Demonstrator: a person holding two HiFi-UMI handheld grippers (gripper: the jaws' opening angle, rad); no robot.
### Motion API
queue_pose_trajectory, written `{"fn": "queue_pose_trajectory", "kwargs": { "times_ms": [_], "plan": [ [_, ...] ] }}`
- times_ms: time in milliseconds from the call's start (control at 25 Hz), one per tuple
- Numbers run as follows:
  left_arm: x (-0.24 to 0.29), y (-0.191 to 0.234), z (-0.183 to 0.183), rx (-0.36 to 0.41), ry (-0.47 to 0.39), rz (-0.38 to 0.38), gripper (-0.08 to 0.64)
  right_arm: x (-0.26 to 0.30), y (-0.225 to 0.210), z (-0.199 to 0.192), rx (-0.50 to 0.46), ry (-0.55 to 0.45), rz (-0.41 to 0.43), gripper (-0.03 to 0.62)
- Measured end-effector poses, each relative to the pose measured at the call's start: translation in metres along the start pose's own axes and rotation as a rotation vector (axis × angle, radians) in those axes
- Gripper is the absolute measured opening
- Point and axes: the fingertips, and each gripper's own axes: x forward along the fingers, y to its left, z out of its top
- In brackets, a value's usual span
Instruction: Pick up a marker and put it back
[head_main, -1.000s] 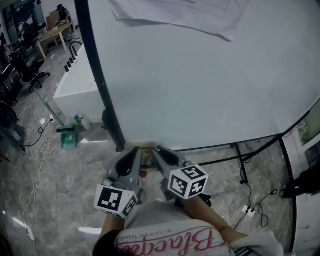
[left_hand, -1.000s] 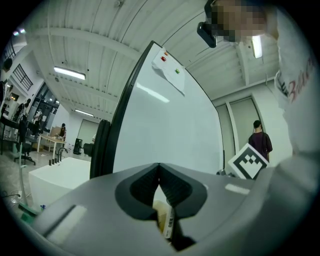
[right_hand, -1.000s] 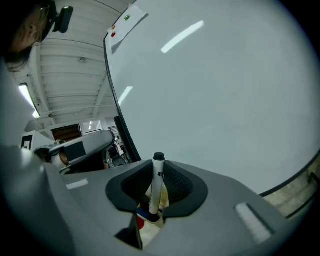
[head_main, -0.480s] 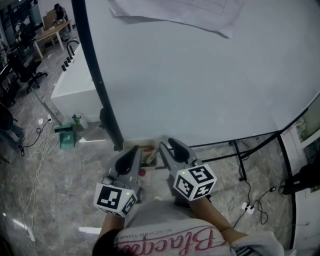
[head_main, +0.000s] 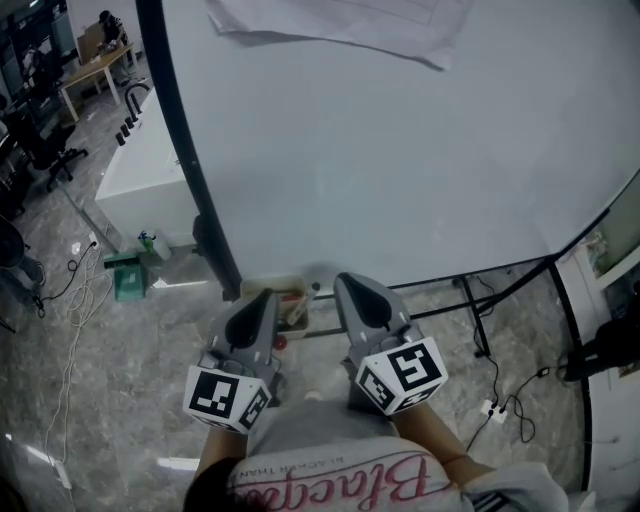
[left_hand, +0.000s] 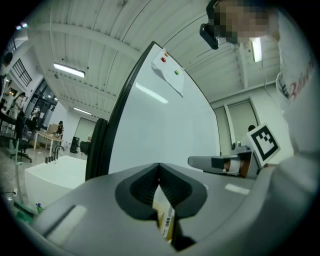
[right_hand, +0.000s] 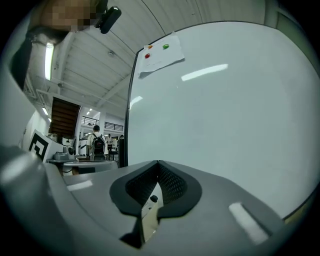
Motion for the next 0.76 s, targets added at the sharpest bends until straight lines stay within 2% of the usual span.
{"fn": "queue_pose_trajectory", "kwargs": {
  "times_ms": [280, 560, 760],
  "plan": [
    [-0.004, -0.004, 0.007, 0.008, -0.018, -0.008, 0.000, -0.004, 0.000, -0.009, 0.007, 0.025, 0.001, 0.002],
    [-0.005, -0.006, 0.004, 0.010, 0.002, -0.009, 0.000, -0.005, 0.003, -0.013, 0.013, 0.033, 0.022, 0.002],
    [-0.004, 0.000, 0.004, 0.014, 0.012, 0.023, -0.001, -0.003, 0.008, -0.012, 0.009, 0.032, 0.044, 0.002]
  ]
}}
